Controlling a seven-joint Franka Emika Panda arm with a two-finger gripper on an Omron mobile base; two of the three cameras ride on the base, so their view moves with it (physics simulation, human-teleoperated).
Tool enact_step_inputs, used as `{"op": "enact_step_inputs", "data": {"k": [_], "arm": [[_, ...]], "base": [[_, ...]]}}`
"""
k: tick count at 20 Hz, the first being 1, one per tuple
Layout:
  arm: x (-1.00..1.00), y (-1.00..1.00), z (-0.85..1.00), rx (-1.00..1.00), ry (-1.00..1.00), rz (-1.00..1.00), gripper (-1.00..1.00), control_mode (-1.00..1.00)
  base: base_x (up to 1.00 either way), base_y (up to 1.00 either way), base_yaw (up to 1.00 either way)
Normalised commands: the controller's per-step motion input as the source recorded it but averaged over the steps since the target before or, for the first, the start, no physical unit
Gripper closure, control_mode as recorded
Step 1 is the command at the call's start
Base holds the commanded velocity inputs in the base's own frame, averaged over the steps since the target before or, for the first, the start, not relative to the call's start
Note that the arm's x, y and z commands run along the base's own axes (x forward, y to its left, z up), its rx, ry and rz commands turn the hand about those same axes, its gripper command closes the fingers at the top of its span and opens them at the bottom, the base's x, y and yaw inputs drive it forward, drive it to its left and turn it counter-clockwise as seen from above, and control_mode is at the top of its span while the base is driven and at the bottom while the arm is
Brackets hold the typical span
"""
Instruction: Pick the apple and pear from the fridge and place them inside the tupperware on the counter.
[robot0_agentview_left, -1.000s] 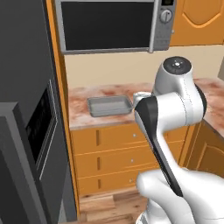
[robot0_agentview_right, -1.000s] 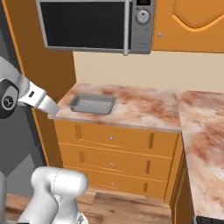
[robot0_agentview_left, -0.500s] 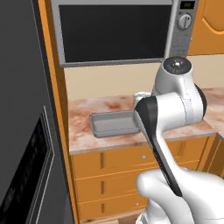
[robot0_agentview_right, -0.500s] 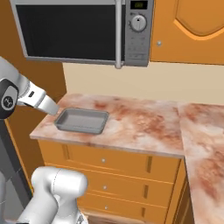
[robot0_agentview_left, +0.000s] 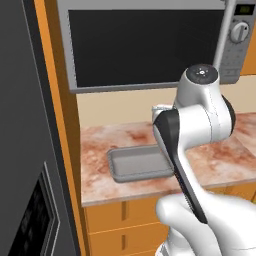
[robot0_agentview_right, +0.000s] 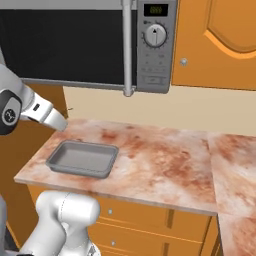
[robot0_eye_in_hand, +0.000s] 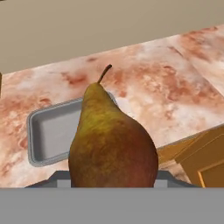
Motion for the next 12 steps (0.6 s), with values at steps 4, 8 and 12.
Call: {"op": "enact_step_inputs", "data": {"k": [4,8,12], "arm": [[0.05,0.00,-0.49,0.01,0.00,0.25,1.00,-1.00],[0.15,0.00,-0.66,0.00,0.04,0.35,1.00,-1.00],[0.32,0.00,-0.57,0.01,0.18,0.29,1.00,-1.00]], "base": [[0.07,0.00,0.05],[0.00,0.00,0.00],[0.00,0.00,0.00]]}}
